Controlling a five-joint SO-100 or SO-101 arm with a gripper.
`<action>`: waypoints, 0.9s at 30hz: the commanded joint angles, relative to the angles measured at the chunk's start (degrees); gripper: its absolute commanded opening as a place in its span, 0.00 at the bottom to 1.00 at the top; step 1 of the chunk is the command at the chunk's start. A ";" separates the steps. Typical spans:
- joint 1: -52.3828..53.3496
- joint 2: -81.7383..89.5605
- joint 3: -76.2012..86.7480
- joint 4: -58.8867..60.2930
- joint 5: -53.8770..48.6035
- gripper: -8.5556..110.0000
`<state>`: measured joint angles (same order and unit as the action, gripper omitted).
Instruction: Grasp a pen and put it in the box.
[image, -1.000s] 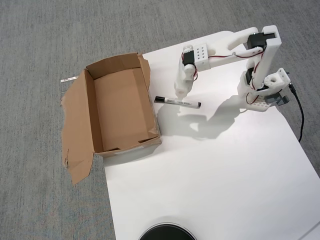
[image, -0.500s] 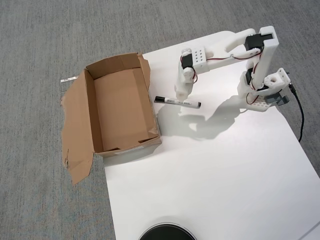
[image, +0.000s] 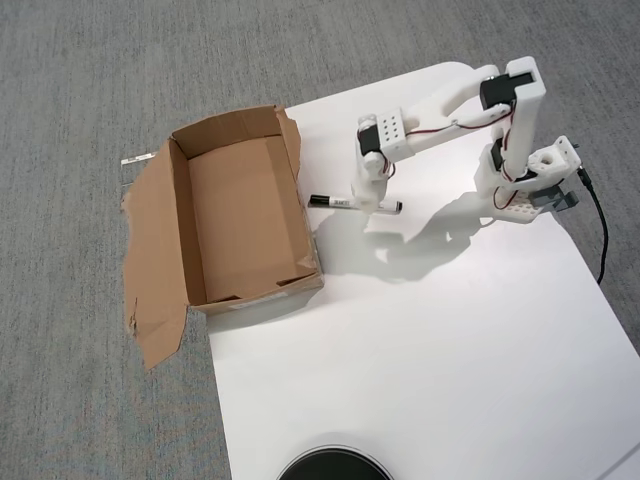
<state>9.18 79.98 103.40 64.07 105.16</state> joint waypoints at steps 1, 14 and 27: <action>0.04 -1.49 -0.92 -0.35 -0.13 0.17; 0.04 -4.31 -0.57 -0.35 -0.13 0.16; 0.04 -4.31 -0.57 0.35 0.31 0.07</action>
<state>9.80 75.85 102.70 64.25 105.25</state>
